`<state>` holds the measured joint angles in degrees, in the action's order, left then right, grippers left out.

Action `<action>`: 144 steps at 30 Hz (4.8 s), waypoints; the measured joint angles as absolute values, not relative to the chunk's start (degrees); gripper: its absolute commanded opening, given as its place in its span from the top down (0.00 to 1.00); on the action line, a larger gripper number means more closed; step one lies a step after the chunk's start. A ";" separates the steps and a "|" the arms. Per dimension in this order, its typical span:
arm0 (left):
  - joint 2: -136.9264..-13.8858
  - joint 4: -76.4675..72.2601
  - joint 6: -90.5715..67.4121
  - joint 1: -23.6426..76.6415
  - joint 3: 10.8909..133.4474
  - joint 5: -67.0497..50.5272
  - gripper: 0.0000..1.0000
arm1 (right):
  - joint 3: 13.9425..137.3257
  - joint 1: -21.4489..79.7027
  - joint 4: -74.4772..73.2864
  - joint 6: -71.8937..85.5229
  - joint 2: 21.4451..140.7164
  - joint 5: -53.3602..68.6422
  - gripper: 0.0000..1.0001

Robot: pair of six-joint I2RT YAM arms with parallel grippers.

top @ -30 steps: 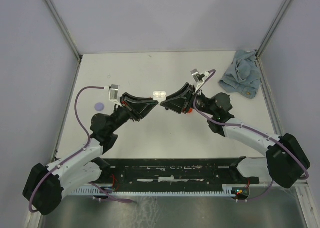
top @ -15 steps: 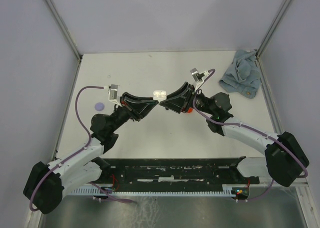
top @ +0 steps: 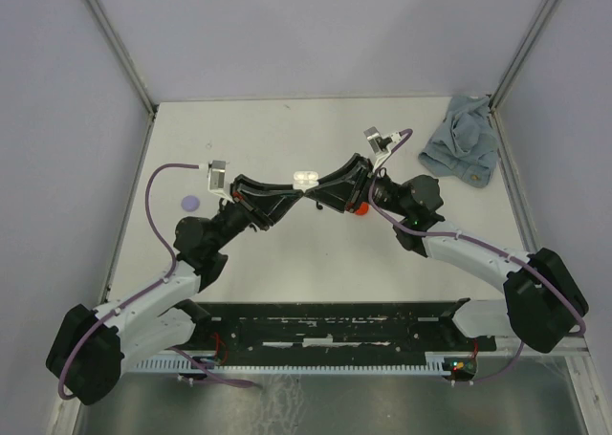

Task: Insert the wireless bluetooth earbuds into the charging case
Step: Adjust the charging case, then pick up the earbud from the center of the board, then place the earbud at the center of the board.

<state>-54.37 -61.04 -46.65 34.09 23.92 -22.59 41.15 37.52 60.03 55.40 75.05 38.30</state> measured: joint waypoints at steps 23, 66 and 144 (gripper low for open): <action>-41.39 -36.10 -36.51 34.04 24.86 -14.74 0.31 | 41.25 35.57 37.26 25.36 65.80 43.03 0.97; -118.96 20.91 -13.17 -2.92 91.31 8.16 0.46 | 26.61 35.18 27.20 -11.25 60.58 31.77 0.98; -97.06 26.76 -4.73 40.23 59.18 1.45 0.78 | 19.35 35.18 26.98 -6.07 51.27 17.82 0.98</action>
<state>-97.06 26.76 -4.73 40.23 59.18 1.45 19.35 35.18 26.98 -6.07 51.27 17.82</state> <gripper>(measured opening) 0.215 0.328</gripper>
